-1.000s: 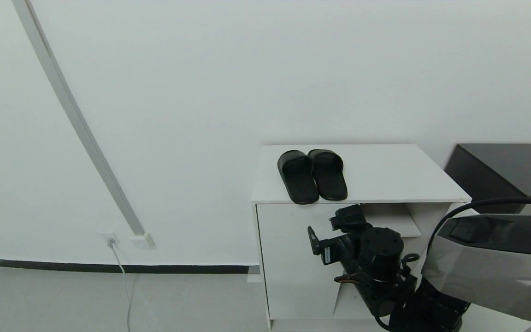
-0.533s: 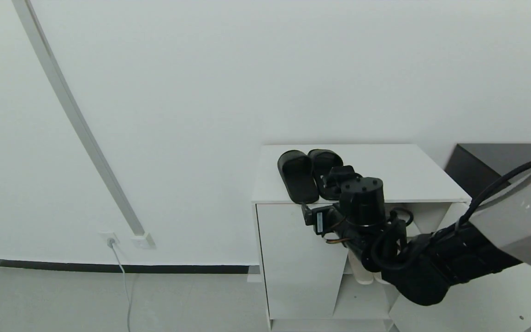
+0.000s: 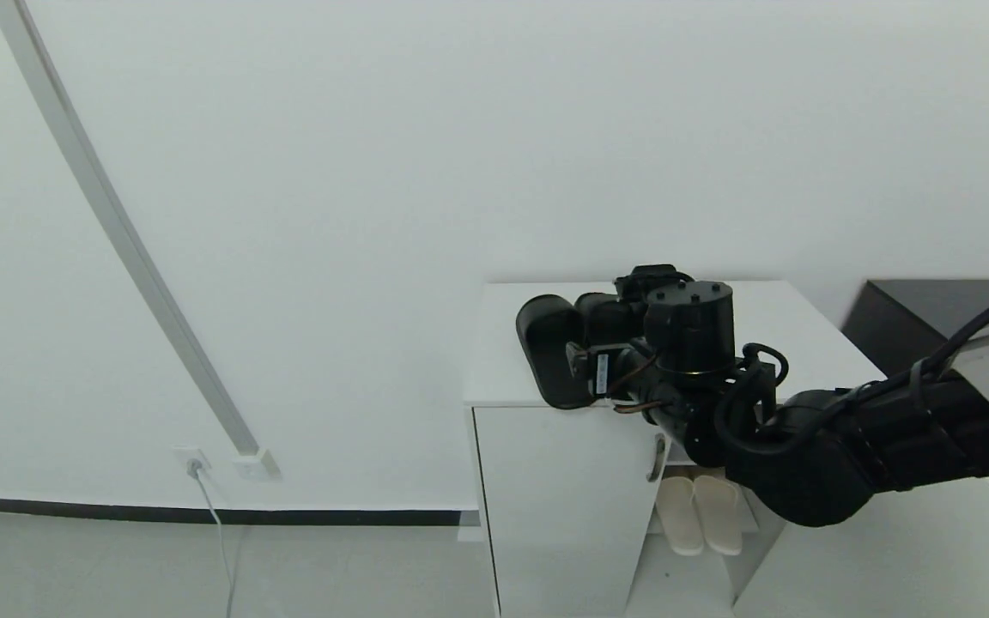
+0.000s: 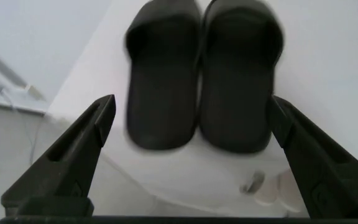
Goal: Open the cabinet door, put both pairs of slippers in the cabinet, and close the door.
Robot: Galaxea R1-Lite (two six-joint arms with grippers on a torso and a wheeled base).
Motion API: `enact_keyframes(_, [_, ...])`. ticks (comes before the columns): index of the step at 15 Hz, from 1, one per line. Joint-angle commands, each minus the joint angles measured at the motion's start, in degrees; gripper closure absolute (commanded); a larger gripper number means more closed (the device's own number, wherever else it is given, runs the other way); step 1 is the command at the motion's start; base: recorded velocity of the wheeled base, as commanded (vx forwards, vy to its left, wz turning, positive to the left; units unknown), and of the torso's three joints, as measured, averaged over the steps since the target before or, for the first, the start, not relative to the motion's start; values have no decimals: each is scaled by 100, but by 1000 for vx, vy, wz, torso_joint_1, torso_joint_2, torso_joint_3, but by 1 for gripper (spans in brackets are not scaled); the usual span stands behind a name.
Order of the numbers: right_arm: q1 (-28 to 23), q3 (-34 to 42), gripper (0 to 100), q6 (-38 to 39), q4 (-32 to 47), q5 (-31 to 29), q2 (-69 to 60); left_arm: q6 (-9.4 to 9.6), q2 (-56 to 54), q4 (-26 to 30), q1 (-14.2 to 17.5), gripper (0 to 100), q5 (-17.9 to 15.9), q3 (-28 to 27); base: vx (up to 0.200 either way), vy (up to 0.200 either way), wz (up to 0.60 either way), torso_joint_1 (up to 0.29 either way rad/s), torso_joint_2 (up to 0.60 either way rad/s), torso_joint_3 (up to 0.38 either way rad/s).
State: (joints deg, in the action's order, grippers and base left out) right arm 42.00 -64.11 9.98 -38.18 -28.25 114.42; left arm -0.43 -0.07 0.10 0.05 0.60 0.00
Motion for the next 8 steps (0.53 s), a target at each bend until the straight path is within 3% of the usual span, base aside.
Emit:
enact_keyframes(1, [19,118,0,12,-14,12,45,-1,7,-1,4,100,2,0,200,0,0,2,2,-2])
enact_keyframes(2, [10,197,0,12,-14,12,80,-1,7,-1,4,100,2,0,200,0,0,-2,-2,-7])
enact_keyframes(8, [-42,-40,0,-49,-699,47,1003,-19,7,-1,4,100,11,0,0,0,0,0,0,0])
